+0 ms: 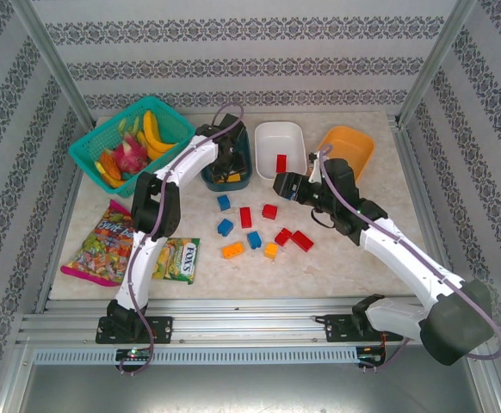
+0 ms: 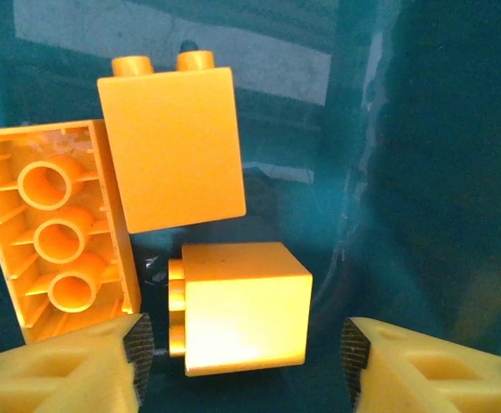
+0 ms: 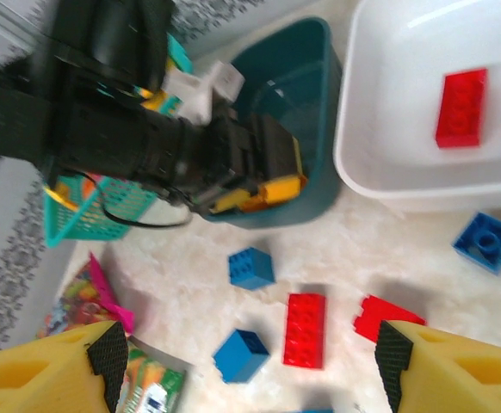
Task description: Sort the legos into containers by color
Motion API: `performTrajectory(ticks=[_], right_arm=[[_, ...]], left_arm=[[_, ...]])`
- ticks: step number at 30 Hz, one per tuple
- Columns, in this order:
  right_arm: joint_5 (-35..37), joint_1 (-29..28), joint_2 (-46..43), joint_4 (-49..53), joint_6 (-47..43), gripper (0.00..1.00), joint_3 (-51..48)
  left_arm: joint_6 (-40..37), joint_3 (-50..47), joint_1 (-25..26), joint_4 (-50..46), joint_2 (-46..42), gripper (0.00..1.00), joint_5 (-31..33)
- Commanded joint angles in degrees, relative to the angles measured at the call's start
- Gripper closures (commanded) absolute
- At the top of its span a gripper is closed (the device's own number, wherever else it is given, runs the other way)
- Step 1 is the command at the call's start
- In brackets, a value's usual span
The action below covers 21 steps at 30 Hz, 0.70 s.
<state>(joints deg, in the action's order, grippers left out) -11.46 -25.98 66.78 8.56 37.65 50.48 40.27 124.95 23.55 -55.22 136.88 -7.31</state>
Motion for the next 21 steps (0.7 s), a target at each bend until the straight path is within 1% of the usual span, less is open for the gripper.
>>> performTrajectory(ticks=[1, 4, 5, 7, 9, 11, 13, 15, 18, 21], right_arm=[[4.5, 0.4, 0.5, 9.6, -2.8, 0.24, 3.0], [9.6, 0.4, 0.9, 19.6, -2.8, 0.26, 4.5], [10.8, 0.6, 1.5, 23.9, -2.6, 0.27, 5.2], [11.0, 0.5, 2.8, 31.0, -3.5, 0.29, 6.6], [10.6, -1.0, 4.2, 36.9, -5.9, 0.3, 7.7], [11.4, -2.6, 7.2, 43.6, -8.2, 0.29, 9.6], [11.9, -3.5, 10.6, 49.1, -8.6, 0.28, 10.7], [11.2, -3.7, 13.6, 50.7, -8.0, 0.28, 10.2], [10.5, -4.4, 17.5, 49.3, -8.3, 0.26, 9.7], [10.0, -4.4, 22.9, 49.4, -10.1, 0.25, 11.3]], left_arm=[[-0.5, 1.7, -0.5, -1.7, -4.8, 0.36, -0.3], [-0.1, 0.9, -0.3, -1.4, -9.5, 0.36, -0.3], [0.0, -0.6, 0.0, -0.7, -11.9, 0.35, -0.4], [-0.1, -5.4, 0.7, 2.0, -17.2, 0.34, -1.3], [-0.8, -13.3, 1.9, 5.9, -24.2, 0.33, -2.9], [-1.8, -21.8, 3.4, 10.0, -30.9, 0.31, -5.3], [-2.5, -31.0, 5.2, 14.5, -37.4, 0.29, -8.3], [-2.3, -42.0, 7.4, 20.1, -44.2, 0.29, -11.2], [-0.7, -55.2, 10.6, 27.1, -53.1, 0.25, -13.1], [1.0, -64.1, 12.9, 31.1, -60.0, 0.21, -12.5]])
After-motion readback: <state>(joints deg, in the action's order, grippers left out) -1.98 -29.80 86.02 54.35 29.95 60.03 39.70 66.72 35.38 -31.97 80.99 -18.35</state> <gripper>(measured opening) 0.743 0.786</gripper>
